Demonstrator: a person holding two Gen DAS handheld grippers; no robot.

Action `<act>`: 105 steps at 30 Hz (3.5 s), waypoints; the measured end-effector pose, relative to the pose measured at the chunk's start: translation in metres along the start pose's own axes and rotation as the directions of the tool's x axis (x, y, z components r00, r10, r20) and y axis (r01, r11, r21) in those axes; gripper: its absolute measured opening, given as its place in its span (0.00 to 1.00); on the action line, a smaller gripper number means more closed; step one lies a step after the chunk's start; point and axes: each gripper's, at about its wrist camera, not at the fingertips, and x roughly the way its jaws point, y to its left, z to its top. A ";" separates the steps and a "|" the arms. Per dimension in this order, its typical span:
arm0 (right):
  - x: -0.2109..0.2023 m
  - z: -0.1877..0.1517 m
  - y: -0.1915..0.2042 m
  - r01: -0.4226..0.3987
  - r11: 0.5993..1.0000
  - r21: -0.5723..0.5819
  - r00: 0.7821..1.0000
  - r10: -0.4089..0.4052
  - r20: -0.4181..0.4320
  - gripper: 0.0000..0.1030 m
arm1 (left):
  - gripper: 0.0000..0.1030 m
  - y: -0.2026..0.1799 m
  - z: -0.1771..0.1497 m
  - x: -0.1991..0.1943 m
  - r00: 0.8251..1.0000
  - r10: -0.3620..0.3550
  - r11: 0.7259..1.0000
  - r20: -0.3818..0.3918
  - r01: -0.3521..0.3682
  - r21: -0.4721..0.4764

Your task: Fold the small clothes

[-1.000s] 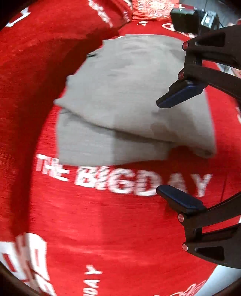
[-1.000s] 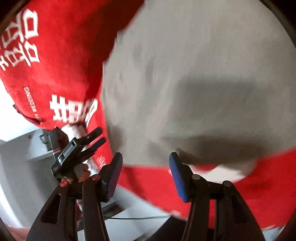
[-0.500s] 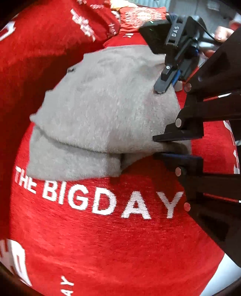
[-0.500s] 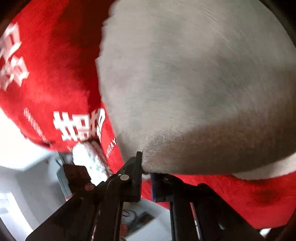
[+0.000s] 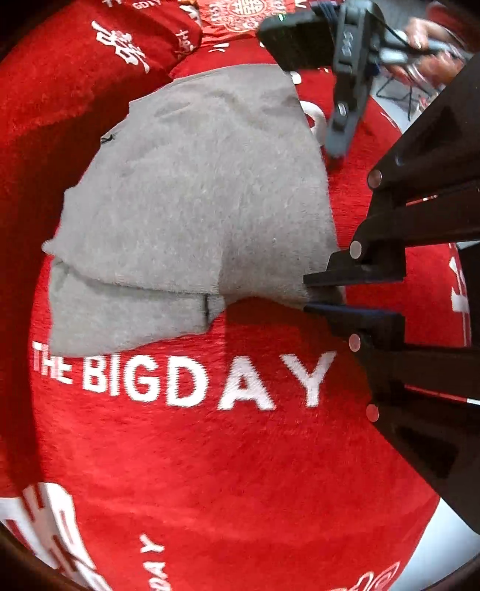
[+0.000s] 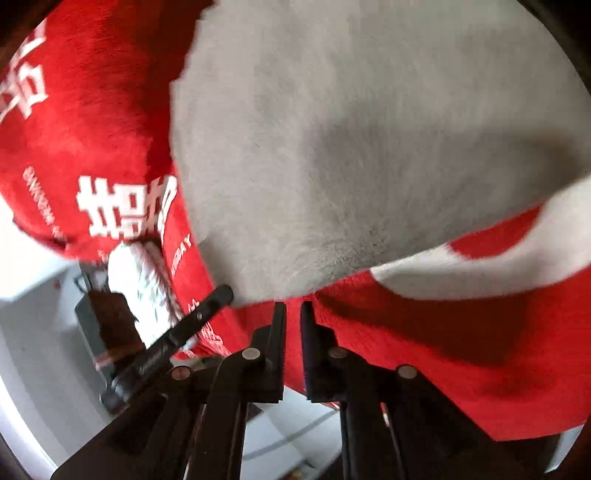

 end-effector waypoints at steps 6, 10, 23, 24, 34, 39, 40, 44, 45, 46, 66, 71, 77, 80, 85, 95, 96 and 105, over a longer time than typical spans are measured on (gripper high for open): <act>-0.104 0.026 -0.004 0.101 0.991 -0.085 0.977 -0.083 0.196 0.50 | 0.09 -0.007 0.025 -0.032 0.993 0.033 0.999 0.111 -0.034 0.004; -0.162 0.055 -0.016 0.260 0.965 -0.028 0.893 -0.229 0.388 0.50 | 0.09 -0.016 0.057 -0.032 0.983 0.079 0.997 0.168 -0.081 0.006; -0.168 0.132 -0.019 0.599 0.798 -0.069 0.744 -0.523 0.417 0.06 | 0.09 -0.047 0.112 0.024 0.952 0.242 0.970 0.188 -0.242 -0.026; -0.171 0.130 -0.018 0.587 0.806 -0.070 0.750 -0.510 0.420 0.06 | 0.09 -0.046 0.110 0.025 0.950 0.250 0.968 0.185 -0.249 -0.028; -0.183 0.121 -0.037 0.601 0.799 -0.031 0.730 -0.532 0.429 0.06 | 0.09 -0.041 0.108 0.033 0.947 0.267 0.963 0.176 -0.269 -0.014; -0.204 0.116 -0.027 0.559 0.827 0.062 0.713 -0.518 0.474 0.07 | 0.09 -0.043 0.110 0.014 0.947 0.247 0.969 0.206 -0.246 -0.028; -0.207 0.116 -0.021 0.563 0.825 0.044 0.705 -0.507 0.496 0.07 | 0.09 -0.044 0.111 0.012 0.947 0.240 0.971 0.213 -0.239 -0.028; -0.200 0.129 0.002 0.541 0.839 -0.051 0.735 -0.443 0.513 0.07 | 0.09 -0.049 0.127 0.012 0.946 0.232 0.972 0.224 -0.232 -0.030; -0.195 0.133 0.005 0.534 0.843 -0.060 0.745 -0.436 0.505 0.07 | 0.09 -0.051 0.132 0.015 0.947 0.229 0.973 0.223 -0.227 -0.036; -0.188 0.139 0.007 0.523 0.849 -0.071 0.759 -0.427 0.492 0.07 | 0.09 -0.052 0.135 0.017 0.949 0.225 0.974 0.222 -0.220 -0.045; -0.189 0.129 -0.013 0.429 0.903 0.029 0.804 -0.396 0.443 0.33 | 0.09 -0.054 0.130 0.027 0.949 0.268 0.963 0.166 -0.267 -0.027; -0.173 0.116 -0.006 0.412 0.911 0.031 0.815 -0.383 0.435 0.42 | 0.09 -0.060 0.111 0.021 0.948 0.272 0.962 0.164 -0.272 -0.026; -0.161 0.104 -0.003 0.411 0.911 0.028 0.825 -0.384 0.415 0.45 | 0.09 -0.065 0.094 0.019 0.945 0.288 0.957 0.155 -0.288 -0.025; -0.157 0.098 -0.001 0.415 0.910 0.020 0.829 -0.387 0.404 0.50 | 0.09 -0.067 0.086 0.018 0.941 0.299 0.954 0.157 -0.300 -0.019; -0.148 0.088 0.003 0.419 0.908 -0.002 0.838 -0.386 0.386 0.55 | 0.09 -0.060 0.076 0.017 0.932 0.335 0.942 0.140 -0.332 -0.044; -0.129 0.072 0.020 0.428 0.901 -0.074 0.853 -0.376 0.363 0.73 | 0.97 -0.060 0.062 0.004 0.909 0.377 0.926 0.179 -0.371 -0.069; -0.128 0.070 0.022 0.429 0.900 -0.080 0.853 -0.375 0.363 0.74 | 0.97 -0.060 0.062 0.005 0.910 0.376 0.926 0.175 -0.370 -0.070; -0.117 0.062 0.036 0.459 0.879 -0.129 0.842 -0.383 0.379 0.88 | 0.97 -0.057 0.055 0.007 0.917 0.371 0.928 0.149 -0.361 -0.086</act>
